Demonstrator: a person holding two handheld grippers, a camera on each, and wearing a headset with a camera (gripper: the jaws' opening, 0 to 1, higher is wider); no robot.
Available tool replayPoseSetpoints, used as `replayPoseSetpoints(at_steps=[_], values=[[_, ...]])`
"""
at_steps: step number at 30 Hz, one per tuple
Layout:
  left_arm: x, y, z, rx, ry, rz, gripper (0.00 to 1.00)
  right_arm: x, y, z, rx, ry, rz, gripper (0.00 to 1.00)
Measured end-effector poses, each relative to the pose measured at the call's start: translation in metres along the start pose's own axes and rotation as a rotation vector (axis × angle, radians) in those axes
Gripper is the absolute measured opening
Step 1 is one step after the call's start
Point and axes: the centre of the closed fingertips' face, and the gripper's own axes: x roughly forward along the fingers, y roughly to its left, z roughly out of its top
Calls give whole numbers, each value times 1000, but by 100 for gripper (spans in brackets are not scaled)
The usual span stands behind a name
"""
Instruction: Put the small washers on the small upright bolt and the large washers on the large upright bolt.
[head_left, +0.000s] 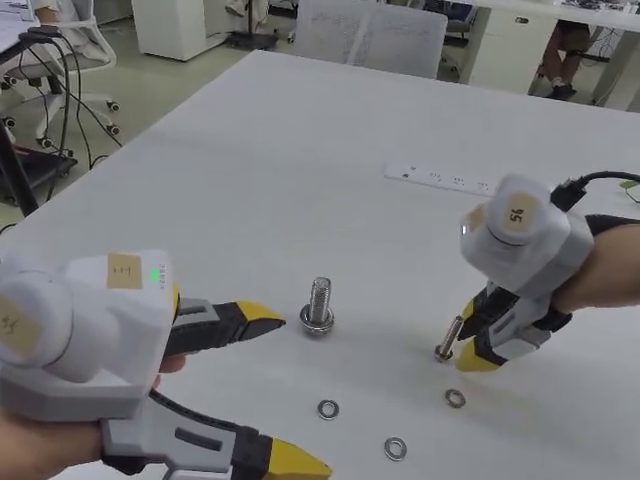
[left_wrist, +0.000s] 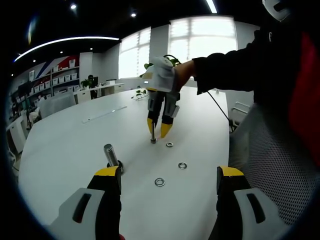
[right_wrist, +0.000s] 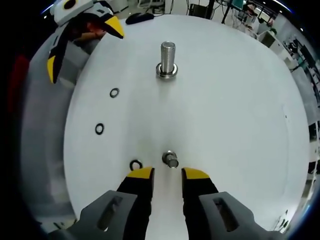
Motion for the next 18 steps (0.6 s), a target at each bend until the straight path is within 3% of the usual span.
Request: replayPoseSetpoints(at_steps=[18], values=[[0, -1, 2, 10, -3, -4, 78, -3, 18, -12, 32, -3, 7, 24]])
